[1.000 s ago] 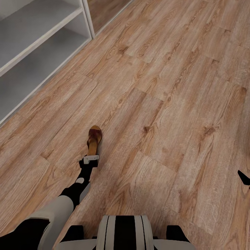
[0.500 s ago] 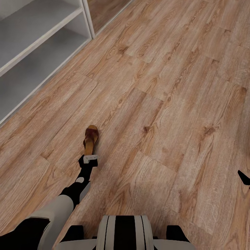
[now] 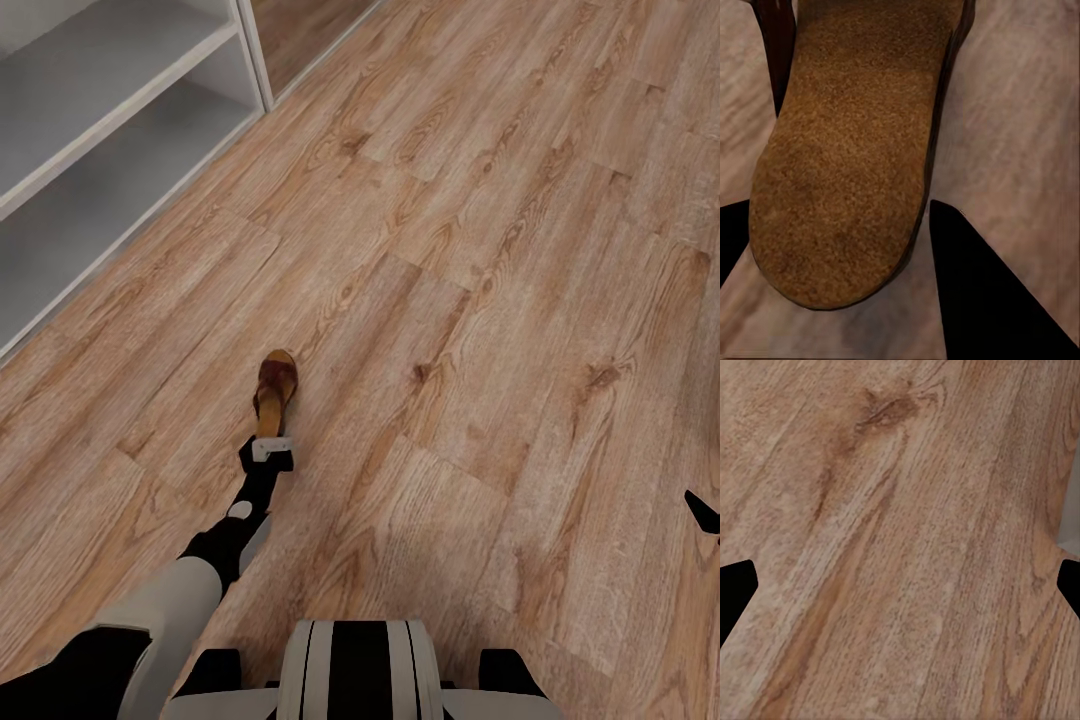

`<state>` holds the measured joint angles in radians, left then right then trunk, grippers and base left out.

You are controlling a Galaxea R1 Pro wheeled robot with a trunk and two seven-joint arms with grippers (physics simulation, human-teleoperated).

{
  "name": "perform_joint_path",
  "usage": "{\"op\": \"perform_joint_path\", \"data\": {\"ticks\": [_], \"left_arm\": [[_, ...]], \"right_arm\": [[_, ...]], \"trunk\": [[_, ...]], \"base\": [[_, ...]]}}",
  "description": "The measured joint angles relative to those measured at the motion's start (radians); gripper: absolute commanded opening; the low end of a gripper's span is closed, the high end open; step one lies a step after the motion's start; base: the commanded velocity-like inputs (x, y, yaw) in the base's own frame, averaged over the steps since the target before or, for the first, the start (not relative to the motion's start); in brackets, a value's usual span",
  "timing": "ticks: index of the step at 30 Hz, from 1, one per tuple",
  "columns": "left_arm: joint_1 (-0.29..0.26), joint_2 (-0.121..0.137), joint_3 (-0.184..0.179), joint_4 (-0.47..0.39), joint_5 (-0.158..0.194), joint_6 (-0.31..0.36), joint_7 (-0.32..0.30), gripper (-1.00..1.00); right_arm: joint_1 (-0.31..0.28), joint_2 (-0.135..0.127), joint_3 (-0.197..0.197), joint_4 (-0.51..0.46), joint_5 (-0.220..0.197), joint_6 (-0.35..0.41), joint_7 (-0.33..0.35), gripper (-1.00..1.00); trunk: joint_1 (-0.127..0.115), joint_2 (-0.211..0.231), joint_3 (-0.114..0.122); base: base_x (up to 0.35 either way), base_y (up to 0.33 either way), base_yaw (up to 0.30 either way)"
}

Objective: Pick up the two gym shoes and the two sandals from the corridor floor and place them onto the hallstand (shoe rack) in the corridor, making sure they are on the rack and not on the floor. Arrange them so the two gym shoes are next to each other and the two sandals are next to each other.

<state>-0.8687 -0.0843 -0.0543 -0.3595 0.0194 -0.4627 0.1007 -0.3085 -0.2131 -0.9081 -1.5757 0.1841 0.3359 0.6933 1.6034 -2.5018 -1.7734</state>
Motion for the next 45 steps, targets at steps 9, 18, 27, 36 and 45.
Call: {"op": "perform_joint_path", "data": {"ticks": [9,18,27,36,45], "left_arm": [[0.187,-0.074,-0.068,-0.537,-0.065,0.342,-0.024,-1.00],[0.346,-0.069,-0.080,-0.964,-0.080,0.648,-0.054,-1.00],[0.367,-0.058,-0.079,-1.018,-0.078,0.715,-0.069,-1.00],[0.367,-0.051,-0.076,-1.027,-0.084,0.731,-0.144,-1.00],[0.359,0.007,-0.072,-1.028,-0.074,0.736,-0.178,-1.00]], "right_arm": [[0.000,0.000,0.000,-0.001,0.000,0.000,0.000,1.00],[0.000,0.000,0.000,-0.001,0.000,0.000,0.000,1.00],[0.000,0.000,0.000,-0.001,0.000,0.000,0.000,1.00],[0.000,0.000,0.000,-0.001,0.000,0.000,0.000,1.00],[0.000,0.000,0.000,-0.001,0.000,0.000,0.000,1.00]], "trunk": [[0.000,0.000,0.000],[0.000,0.000,0.000],[0.000,0.000,0.000],[0.000,0.000,0.000],[0.000,0.000,0.000]], "base": [[0.000,0.000,0.000],[0.000,0.000,0.000],[0.000,0.000,0.000],[0.000,0.000,0.000],[0.000,0.000,0.000]]}}
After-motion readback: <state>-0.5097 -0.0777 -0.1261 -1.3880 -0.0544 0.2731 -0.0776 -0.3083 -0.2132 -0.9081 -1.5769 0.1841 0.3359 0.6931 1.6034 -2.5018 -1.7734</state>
